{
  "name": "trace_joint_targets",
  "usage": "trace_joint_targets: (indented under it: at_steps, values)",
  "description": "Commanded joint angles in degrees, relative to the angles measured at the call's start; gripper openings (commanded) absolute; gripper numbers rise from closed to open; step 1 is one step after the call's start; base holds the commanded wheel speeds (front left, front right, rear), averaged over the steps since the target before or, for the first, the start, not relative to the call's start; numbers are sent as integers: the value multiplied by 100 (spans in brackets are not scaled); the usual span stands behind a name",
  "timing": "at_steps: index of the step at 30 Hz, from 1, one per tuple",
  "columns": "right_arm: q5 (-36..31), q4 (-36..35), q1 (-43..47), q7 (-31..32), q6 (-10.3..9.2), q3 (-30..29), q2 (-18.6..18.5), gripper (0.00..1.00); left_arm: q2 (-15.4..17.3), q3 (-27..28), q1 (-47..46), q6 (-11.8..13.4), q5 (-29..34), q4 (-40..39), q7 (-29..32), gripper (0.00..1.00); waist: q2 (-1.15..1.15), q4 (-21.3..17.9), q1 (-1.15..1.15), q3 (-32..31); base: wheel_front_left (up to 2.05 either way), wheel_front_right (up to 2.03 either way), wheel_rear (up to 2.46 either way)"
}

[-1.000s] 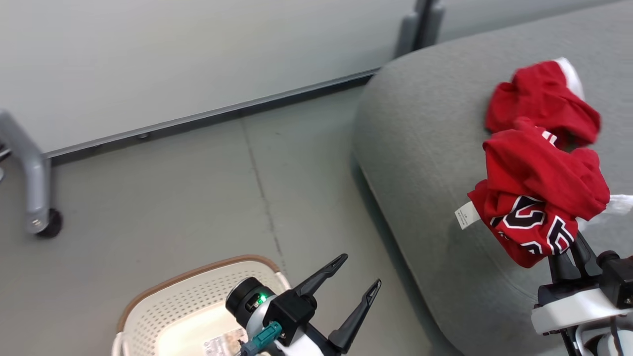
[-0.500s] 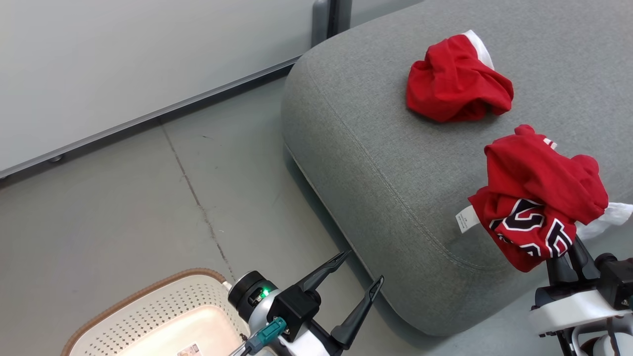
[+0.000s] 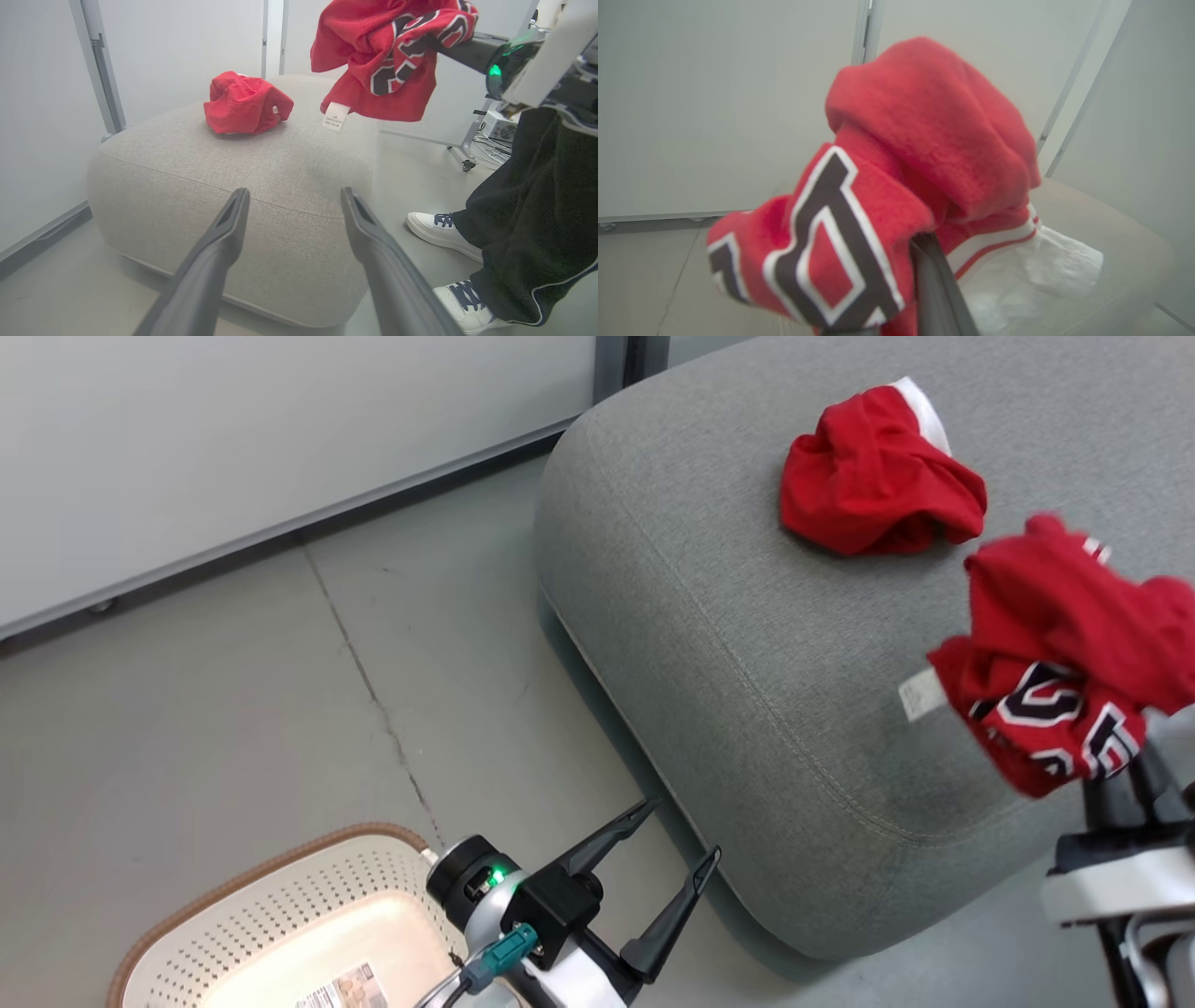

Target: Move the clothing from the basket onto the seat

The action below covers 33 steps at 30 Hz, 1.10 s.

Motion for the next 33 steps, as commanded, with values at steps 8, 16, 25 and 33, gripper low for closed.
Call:
trace_joint_targets:
  at_steps: [8,16,25,33]
  values:
    - [-61,-430,-1052,-22,-1,-396,-568,0,219,-92,-373,-5,75,15,1,100,0,235,0,643,0,0,0]
    - [-2,-541,-2213,-22,-1,-837,-1141,0,439,-230,-744,-5,170,35,1,100,0,413,0,1265,0,0,0]
    - [177,133,-3574,-22,-1,-969,-1886,0,630,-331,-1213,-5,181,81,1,100,0,755,0,2021,0,0,0]
    - [295,1623,-4328,-20,-1,-925,-2353,0,672,-456,-1478,-5,221,57,1,100,0,1140,0,2566,0,0,0]
